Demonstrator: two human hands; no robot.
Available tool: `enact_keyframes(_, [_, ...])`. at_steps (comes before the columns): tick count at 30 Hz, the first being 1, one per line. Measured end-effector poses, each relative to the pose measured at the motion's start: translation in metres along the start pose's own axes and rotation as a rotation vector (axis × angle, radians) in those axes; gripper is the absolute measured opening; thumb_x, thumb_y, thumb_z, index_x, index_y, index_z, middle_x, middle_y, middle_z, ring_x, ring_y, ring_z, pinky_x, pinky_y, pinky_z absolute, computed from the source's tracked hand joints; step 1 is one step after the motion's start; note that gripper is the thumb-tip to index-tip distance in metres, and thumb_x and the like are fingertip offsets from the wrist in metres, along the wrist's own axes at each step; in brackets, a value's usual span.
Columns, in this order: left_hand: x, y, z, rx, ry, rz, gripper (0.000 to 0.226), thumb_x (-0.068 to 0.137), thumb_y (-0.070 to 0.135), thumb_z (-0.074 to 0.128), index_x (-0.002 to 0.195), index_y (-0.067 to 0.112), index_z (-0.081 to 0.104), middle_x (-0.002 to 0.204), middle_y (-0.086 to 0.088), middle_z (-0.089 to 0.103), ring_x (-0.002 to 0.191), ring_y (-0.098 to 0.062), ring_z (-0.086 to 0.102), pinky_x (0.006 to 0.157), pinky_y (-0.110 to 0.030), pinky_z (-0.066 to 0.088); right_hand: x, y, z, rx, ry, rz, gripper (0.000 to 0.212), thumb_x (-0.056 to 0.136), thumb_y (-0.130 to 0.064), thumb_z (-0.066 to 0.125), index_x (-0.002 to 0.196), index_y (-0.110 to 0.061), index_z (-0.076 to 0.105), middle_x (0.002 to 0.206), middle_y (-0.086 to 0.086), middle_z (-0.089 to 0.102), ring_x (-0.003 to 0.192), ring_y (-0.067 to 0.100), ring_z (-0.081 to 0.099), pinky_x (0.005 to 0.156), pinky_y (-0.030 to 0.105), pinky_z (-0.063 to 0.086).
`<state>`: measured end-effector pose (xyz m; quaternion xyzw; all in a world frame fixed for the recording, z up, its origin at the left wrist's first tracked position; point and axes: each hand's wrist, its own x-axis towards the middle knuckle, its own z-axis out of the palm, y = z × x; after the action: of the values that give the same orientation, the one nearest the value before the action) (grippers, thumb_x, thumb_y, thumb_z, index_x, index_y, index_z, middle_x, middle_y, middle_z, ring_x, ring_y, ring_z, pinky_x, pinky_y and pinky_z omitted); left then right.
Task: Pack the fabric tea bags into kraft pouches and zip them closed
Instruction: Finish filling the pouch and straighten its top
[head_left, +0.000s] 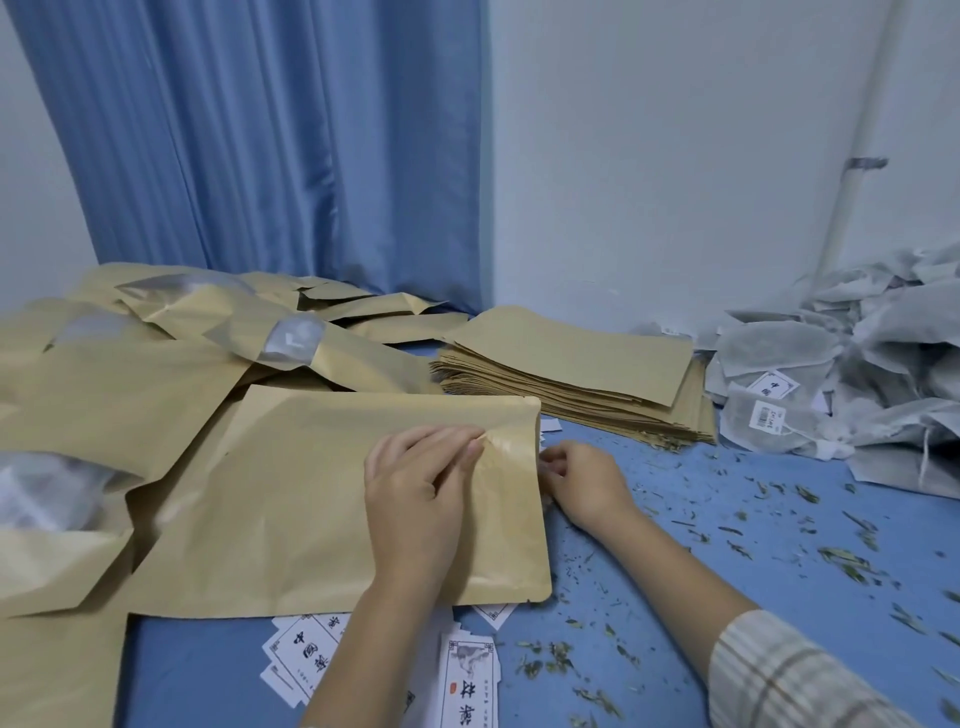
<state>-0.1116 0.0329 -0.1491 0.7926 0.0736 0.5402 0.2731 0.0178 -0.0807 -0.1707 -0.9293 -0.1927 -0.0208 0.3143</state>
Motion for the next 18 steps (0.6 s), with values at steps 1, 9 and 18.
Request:
enact_keyframes(1, [0.0,0.0,0.0,-0.002,0.0,-0.001,0.012,0.079,0.014,0.072,0.088,0.02,0.077,0.085,0.021,0.057,0.088,0.012,0.037,0.085,-0.035,0.037,0.0,0.002,-0.002,0.034,-0.011,0.015,0.016,0.093,-0.033,0.052,0.092,-0.025,0.065,0.093,0.001,0.068,0.092,0.019,0.061,0.077,0.029,0.048])
enact_keyframes(9, [0.0,-0.001,0.001,-0.014,-0.008,-0.03,0.012,0.08,0.014,0.071,0.089,0.02,0.076,0.085,0.022,0.056,0.087,0.011,0.037,0.087,-0.034,0.036,-0.014,0.036,-0.036,0.084,0.187,0.01,0.04,0.095,-0.036,0.045,0.088,-0.003,0.067,0.085,0.017,0.067,0.083,0.029,0.06,0.057,0.028,0.03])
enact_keyframes(18, [-0.001,0.006,0.001,-0.044,-0.008,-0.059,0.012,0.081,0.016,0.07,0.091,0.02,0.076,0.088,0.019,0.059,0.09,0.005,0.042,0.089,-0.032,0.034,-0.045,0.041,-0.073,0.889,-0.01,0.053,0.012,0.09,-0.01,0.059,0.088,-0.006,0.069,0.061,0.006,0.068,0.051,0.009,0.061,0.051,0.016,0.051])
